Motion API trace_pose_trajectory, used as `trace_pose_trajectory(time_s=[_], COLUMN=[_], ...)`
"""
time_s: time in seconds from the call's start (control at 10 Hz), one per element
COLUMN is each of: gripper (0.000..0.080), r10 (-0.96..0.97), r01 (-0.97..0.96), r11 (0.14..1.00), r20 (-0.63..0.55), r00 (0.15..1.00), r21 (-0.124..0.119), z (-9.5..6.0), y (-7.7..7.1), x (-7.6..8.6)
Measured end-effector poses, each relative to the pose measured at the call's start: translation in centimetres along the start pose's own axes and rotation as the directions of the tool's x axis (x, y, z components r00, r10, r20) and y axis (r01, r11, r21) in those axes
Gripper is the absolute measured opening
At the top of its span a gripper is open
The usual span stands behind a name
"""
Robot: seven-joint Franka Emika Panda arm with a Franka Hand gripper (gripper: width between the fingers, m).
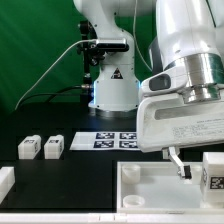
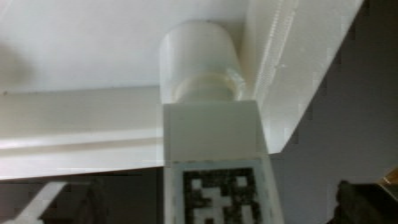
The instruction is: Assemble one leg
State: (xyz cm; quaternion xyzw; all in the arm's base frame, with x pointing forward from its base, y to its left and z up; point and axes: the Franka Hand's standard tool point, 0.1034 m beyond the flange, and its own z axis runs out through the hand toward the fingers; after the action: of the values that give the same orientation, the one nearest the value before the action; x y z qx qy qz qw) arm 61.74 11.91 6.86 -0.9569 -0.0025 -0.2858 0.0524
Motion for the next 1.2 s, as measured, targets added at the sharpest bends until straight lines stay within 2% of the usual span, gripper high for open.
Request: trace_pose_trajectory(time_s=[0.1,0.2,0.3,0.4,0.5,0.7,0.8,1.0,1.2], gripper=[0.0649,0.0649,0.0649,0.0649,0.0649,0.0649,0.0649,0.0649,0.0649], r10=[0.017,0.018,0.022,0.026,0.032,0.036,0.043,0.086,0.100], r01=[-0.017,-0.019,-0.022,-0.029,-0.039,-0.061,-0.072,-0.112,-0.127], r11=[1.000,1.000,1.000,0.999,0.999,0.997,0.997,0.994,0.992], r20=[0.054,0.053,0.063,0.168,0.253,0.459,0.498,0.504,0.526], r00=[0.998,0.998,0.998,0.985,0.967,0.888,0.866,0.860,0.845], r21=[0.006,0.010,0.009,0.016,0.023,0.040,0.041,0.020,0.016], z=[0.1,-0.2,-0.2,0.1,0.2,-0.1,-0.1,-0.2,-0.5], y=[-0.2,-0.4,-0.1,0.0,0.3,0.3,0.2,-0.2,-0.4], x=[0.1,1.2,1.6,1.0,1.2,0.7,0.8,0.8,0.9])
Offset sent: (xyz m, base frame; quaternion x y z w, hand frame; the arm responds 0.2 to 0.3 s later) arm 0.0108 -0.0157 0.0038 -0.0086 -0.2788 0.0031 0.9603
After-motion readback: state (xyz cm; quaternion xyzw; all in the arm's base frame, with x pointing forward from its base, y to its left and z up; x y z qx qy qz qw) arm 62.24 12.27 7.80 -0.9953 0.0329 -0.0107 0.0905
